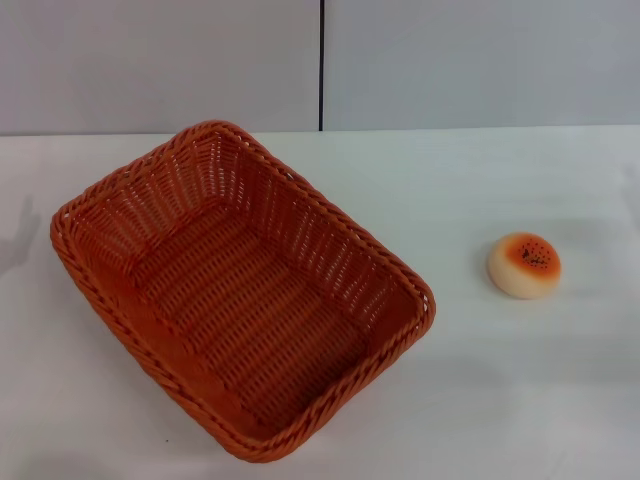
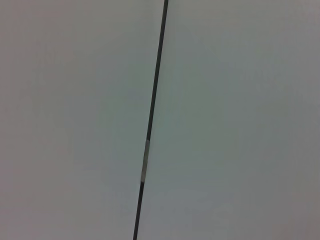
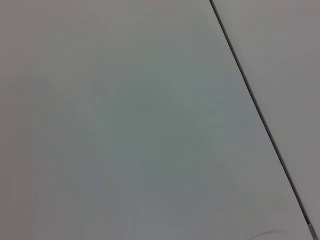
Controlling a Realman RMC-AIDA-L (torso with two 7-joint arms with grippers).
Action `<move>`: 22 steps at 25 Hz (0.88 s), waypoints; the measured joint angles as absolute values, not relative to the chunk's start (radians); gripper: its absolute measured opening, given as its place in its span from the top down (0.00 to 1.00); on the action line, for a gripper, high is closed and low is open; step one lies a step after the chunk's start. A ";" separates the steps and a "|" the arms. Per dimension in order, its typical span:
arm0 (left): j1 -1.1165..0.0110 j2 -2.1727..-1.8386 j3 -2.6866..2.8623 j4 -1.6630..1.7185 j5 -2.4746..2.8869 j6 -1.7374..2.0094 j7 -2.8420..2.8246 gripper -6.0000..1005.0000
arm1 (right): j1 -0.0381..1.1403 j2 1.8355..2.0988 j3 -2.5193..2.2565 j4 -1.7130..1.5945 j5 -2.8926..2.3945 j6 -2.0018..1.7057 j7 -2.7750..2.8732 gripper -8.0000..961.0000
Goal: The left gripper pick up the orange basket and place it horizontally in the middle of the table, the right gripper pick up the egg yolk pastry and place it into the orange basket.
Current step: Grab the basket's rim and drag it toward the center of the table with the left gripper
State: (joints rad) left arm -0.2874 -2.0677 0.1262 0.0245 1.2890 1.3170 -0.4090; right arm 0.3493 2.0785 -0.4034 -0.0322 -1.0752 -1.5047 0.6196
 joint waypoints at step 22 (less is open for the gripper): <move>-0.301 -2.060 0.191 0.110 1.296 1.344 -0.465 0.19 | 0.356 2.075 -0.406 -0.038 -1.155 -1.557 0.627 0.33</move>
